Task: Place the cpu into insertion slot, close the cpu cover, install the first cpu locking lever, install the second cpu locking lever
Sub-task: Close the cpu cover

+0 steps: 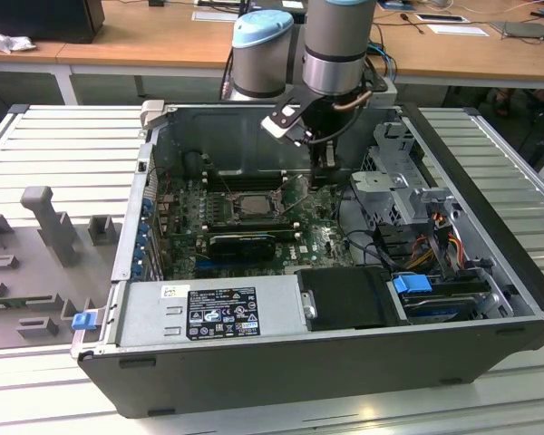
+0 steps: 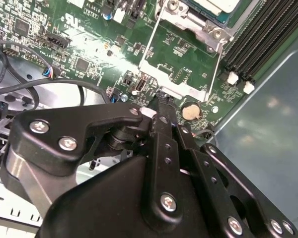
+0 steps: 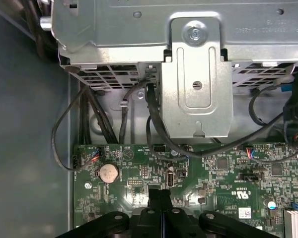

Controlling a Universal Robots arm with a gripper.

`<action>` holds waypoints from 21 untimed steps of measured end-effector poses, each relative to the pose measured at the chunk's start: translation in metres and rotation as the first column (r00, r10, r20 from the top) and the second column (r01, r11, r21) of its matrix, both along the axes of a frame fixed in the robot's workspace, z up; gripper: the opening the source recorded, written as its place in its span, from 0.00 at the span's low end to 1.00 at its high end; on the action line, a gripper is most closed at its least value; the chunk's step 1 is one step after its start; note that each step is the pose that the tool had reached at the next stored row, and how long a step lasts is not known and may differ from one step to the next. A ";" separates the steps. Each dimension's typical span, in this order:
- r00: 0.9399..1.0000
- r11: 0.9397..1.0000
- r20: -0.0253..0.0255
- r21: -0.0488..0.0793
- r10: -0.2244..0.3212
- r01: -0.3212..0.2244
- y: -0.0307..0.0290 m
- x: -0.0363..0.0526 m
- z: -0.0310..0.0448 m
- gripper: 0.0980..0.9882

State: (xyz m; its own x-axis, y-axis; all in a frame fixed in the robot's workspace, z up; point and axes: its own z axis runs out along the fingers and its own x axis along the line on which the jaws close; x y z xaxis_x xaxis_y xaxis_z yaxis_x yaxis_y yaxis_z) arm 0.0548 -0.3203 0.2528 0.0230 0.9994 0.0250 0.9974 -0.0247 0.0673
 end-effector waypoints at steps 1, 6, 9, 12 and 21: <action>1.000 1.000 0.000 0.000 0.000 0.000 0.0000 -0.0014 0.0016 0.01; 1.000 1.000 0.000 0.000 0.000 0.000 0.0000 -0.0074 0.0036 0.01; 1.000 1.000 0.000 0.000 0.000 0.000 0.0000 -0.0130 0.0036 0.01; 1.000 1.000 0.000 0.000 0.000 0.000 0.0000 -0.0179 0.0036 0.01; 1.000 1.000 0.000 0.000 0.000 0.000 0.0000 -0.0243 0.0036 0.01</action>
